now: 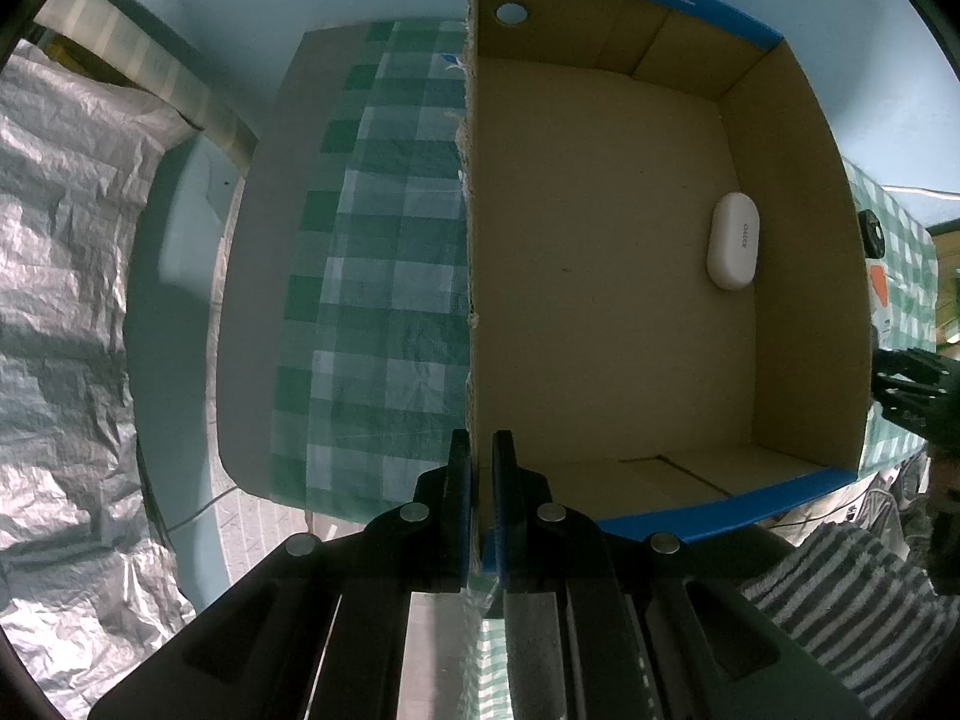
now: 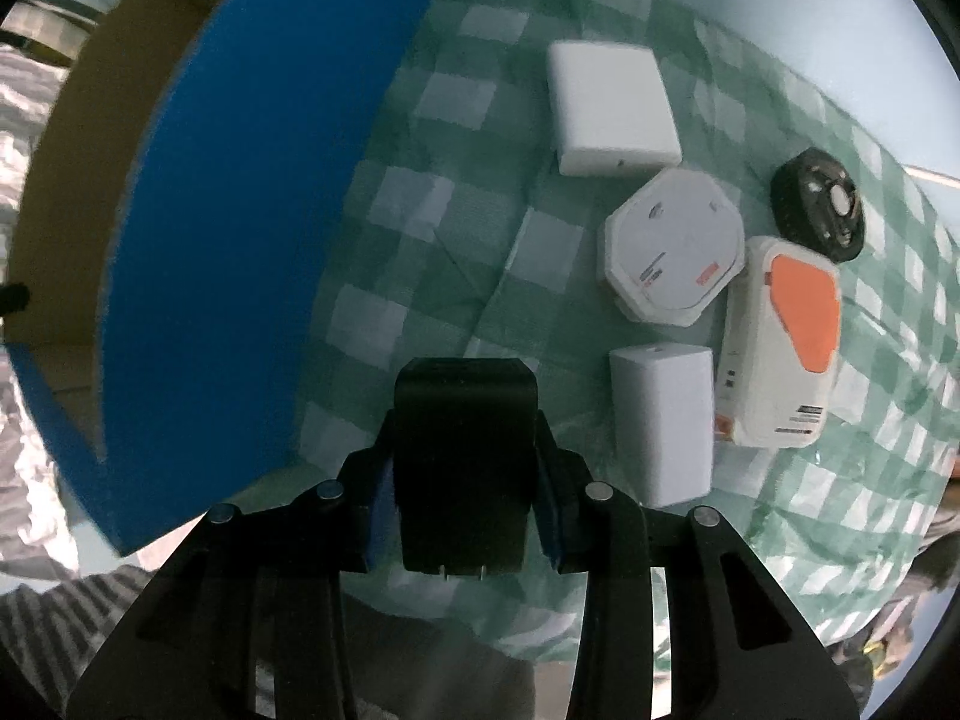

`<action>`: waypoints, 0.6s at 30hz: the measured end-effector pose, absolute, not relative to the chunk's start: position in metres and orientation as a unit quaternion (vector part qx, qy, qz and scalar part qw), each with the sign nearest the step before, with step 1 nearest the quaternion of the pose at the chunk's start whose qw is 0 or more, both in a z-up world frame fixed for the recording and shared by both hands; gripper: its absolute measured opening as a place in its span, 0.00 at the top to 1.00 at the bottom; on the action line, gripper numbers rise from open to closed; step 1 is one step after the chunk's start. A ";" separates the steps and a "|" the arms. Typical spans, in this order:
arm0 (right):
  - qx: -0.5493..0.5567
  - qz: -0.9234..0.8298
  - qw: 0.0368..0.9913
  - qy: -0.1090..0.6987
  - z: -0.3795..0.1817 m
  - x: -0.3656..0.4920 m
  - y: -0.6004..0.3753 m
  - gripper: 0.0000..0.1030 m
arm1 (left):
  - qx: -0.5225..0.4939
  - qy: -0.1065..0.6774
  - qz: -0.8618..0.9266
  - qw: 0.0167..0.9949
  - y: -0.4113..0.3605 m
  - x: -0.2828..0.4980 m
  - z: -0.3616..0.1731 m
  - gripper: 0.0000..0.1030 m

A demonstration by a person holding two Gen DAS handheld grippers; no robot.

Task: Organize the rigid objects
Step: 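Lower the black charger into the box and open the right gripper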

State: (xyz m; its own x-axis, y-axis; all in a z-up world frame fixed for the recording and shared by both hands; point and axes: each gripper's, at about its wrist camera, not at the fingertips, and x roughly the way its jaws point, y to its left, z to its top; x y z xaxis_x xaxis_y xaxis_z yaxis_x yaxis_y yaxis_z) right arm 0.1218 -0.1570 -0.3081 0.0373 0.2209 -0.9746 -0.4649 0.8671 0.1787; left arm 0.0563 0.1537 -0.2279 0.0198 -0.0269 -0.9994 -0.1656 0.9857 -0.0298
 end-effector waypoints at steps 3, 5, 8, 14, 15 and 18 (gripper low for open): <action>-0.093 0.249 0.721 0.640 -0.290 0.119 -0.158 0.64 | -0.068 0.698 0.049 0.711 0.154 0.057 -0.227 0.94; -0.095 0.256 0.725 0.632 -0.276 0.119 -0.157 0.64 | -0.069 0.698 0.048 0.711 0.153 0.057 -0.227 0.94; -0.091 0.266 0.730 0.624 -0.255 0.117 -0.154 0.64 | -0.071 0.698 0.048 0.711 0.153 0.058 -0.227 0.94; -0.091 0.287 0.738 0.603 -0.212 0.126 -0.136 0.64 | -0.071 0.698 0.047 0.711 0.154 0.058 -0.227 0.94; -0.091 0.292 0.739 0.600 -0.208 0.126 -0.127 0.64 | -0.072 0.698 0.047 0.711 0.154 0.058 -0.226 0.94; -0.095 0.305 0.740 0.592 -0.195 0.131 -0.113 0.64 | -0.072 0.697 0.046 0.712 0.155 0.057 -0.227 0.94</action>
